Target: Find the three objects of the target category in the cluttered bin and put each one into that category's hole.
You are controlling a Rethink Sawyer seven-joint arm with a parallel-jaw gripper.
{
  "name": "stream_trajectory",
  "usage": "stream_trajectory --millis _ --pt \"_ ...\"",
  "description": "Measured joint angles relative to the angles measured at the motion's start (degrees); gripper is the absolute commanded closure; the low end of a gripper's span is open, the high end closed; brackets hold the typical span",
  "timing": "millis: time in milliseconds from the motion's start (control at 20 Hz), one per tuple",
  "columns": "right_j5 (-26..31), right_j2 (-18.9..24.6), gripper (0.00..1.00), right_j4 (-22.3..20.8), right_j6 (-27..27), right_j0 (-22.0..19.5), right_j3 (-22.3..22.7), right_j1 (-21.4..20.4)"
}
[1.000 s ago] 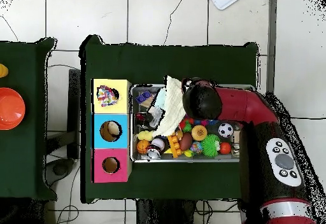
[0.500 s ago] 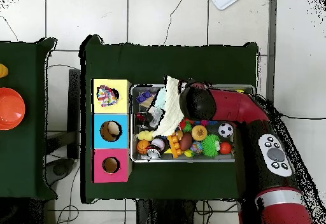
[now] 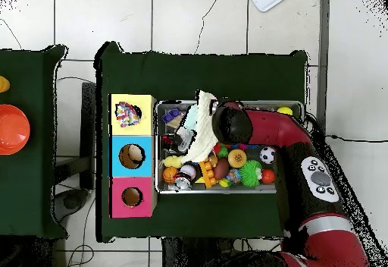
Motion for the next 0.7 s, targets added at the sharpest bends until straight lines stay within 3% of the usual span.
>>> stream_trajectory --millis 350,400,700 --pt "0.0 -0.6 0.00 -2.1 0.0 0.7 -0.6 0.6" --pt "0.0 -1.0 1.00 -3.0 0.0 1.1 -1.0 0.6" --pt "0.3 -1.8 1.00 -4.6 0.0 1.7 -1.9 0.6"
